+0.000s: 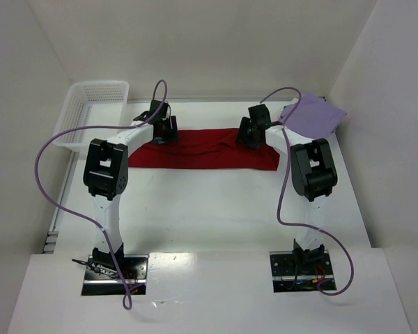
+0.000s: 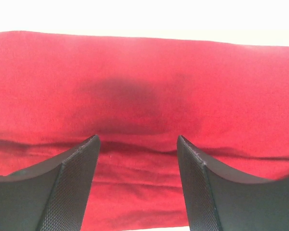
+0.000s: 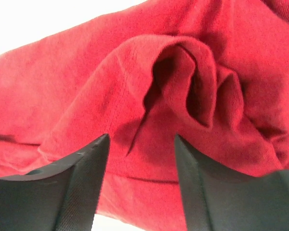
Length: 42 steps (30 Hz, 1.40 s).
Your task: Fold and stack the t-shirts
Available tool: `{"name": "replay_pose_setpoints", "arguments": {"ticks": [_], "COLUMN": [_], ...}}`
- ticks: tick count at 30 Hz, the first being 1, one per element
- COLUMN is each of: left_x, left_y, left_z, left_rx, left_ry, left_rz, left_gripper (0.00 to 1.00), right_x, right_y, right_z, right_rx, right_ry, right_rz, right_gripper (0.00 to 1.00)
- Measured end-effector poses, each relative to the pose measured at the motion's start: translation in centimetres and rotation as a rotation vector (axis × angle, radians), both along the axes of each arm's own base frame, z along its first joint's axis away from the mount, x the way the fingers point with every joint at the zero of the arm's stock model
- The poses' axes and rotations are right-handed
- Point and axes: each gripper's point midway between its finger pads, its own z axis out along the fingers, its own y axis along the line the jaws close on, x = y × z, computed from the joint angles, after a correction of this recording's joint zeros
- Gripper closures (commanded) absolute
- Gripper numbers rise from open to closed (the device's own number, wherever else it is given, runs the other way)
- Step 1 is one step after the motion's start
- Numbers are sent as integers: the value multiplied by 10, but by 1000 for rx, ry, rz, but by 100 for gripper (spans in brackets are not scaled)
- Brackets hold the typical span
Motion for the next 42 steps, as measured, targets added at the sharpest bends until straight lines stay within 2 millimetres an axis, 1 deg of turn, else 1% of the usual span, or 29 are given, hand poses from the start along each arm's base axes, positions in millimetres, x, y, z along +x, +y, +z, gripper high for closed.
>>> {"name": "replay_pose_setpoints", "arguments": {"ticks": [3, 6, 10, 11, 14, 16, 17, 19, 21, 23, 25, 27, 30, 31, 32, 34, 35, 38, 39, 40, 41, 42], "left_x": [3, 5, 5, 4, -3, -8, -12, -19, -28, -35, -44, -51, -60, -62, -63, -64, -64, -64, -64, -64, -64, -64], "left_y": [0, 0, 0, 0, 0, -2, -4, -6, -9, -11, -15, -19, -26, -28, -30, -34, -35, -37, -38, -38, -38, -40], "left_z": [-2, -4, -1, 1, 10, 20, 24, 33, 37, 35, 29, 22, 15, 13, 13, 14, 14, 14, 14, 12, 10, 8], "left_rx": [0, 1, 1, 0, -9, -26, -35, -53, -64, -72, -82, -89, -100, -104, -108, -115, -118, -125, -127, -128, -129, -129], "left_ry": [-2, -2, -7, -10, -16, -28, -33, -40, -42, -33, -10, 13, 36, 42, 44, 44, 44, 43, 43, 46, 49, 52], "left_rz": [1, 1, 0, 0, -7, -21, -28, -51, -74, -90, -106, -122, -144, -150, -156, -167, -170, -177, -178, -179, -180, -182], "left_gripper": [27, 27, 27, 27, 27, 27, 27, 27, 27, 27, 27, 27, 27, 27, 27, 27, 27, 27, 27, 27, 27, 27], "right_x": [5, 11, 15, 16, 20, 24, 25, 30, 40, 53, 68, 79, 92, 95, 97, 98, 97, 91, 88, 83, 75, 64], "right_y": [2, 3, 4, 5, 8, 10, 11, 13, 15, 19, 23, 26, 30, 31, 32, 32, 32, 30, 28, 27, 24, 21], "right_z": [-4, -6, -9, -9, -10, -8, -6, 1, 14, 29, 45, 57, 65, 65, 64, 58, 55, 46, 43, 39, 34, 27], "right_rx": [0, 0, 1, 3, 13, 22, 25, 33, 43, 54, 65, 74, 83, 84, 84, 82, 78, 66, 61, 56, 48, 41], "right_ry": [1, 0, 2, 2, 0, -6, -10, -26, -58, -98, -142, -173, -204, -206, -207, -195, -186, -150, -143, -133, -116, -90], "right_rz": [0, 0, 1, 1, 4, 3, 3, 2, 1, 2, 3, 4, 6, 7, 7, 8, 10, 9, 8, 7, 7, 6], "right_gripper": [40, 45, 62, 72, 86, 89, 89, 92, 92, 91, 91, 91, 90, 88, 80, 71, 64, 50, 46, 44, 44, 41]}}
